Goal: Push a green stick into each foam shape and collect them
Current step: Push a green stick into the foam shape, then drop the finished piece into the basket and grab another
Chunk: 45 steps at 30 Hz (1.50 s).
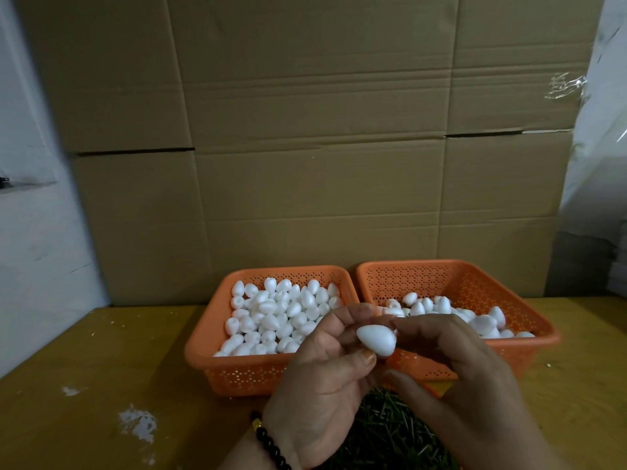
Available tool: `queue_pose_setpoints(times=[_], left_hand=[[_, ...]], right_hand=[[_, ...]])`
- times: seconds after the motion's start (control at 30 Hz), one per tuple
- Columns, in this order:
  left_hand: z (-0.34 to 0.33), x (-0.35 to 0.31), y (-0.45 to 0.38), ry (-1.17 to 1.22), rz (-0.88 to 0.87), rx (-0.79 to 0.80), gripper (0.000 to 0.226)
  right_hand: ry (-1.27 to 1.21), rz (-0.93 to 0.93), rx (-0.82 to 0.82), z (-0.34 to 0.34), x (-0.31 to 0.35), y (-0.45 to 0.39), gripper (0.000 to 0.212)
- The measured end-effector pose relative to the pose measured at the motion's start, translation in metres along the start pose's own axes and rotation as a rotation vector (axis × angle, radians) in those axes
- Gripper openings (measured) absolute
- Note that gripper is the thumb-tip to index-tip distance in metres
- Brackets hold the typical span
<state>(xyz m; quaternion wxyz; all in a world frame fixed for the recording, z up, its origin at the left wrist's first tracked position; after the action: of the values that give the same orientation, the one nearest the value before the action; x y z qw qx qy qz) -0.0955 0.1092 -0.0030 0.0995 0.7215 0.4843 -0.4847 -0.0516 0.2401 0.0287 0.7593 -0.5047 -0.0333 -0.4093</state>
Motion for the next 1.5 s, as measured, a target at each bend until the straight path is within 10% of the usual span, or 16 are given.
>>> queue_pose_setpoints(times=[0.67,1.0,1.27,1.5], left_hand=[[0.0,-0.008,0.005,-0.791,-0.149,-0.224,0.032],[0.015,-0.012,0.003,-0.67,-0.104,-0.356,0.017],[0.036,-0.012,0.003,-0.598,-0.022,-0.526,0.011],[0.044,-0.011,0.003,-0.618,-0.02,-0.561,0.014]], right_hand=[[0.069,0.017,0.007,-0.006,-0.006,0.001,0.037],[-0.611,-0.421,0.058,-0.005,-0.042,-0.003,0.05],[-0.474,-0.639,-0.075,0.011,-0.087,-0.001,0.032],[0.29,-0.557,-0.053,0.018,-0.103,0.002,0.019]])
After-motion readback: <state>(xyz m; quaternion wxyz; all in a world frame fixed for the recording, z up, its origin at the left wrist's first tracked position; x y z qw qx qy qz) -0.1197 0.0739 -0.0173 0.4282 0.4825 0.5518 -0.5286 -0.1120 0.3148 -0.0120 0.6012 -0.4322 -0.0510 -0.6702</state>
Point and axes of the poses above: each hand's wrist, its own y-axis away from the middle knuckle, its own z-axis out of the back of the hand, x = y × z, the point moved 6 cm from there along -y, towards the middle knuckle, and after that the axes turned 5 degrees about x, right-handed, at the moved point
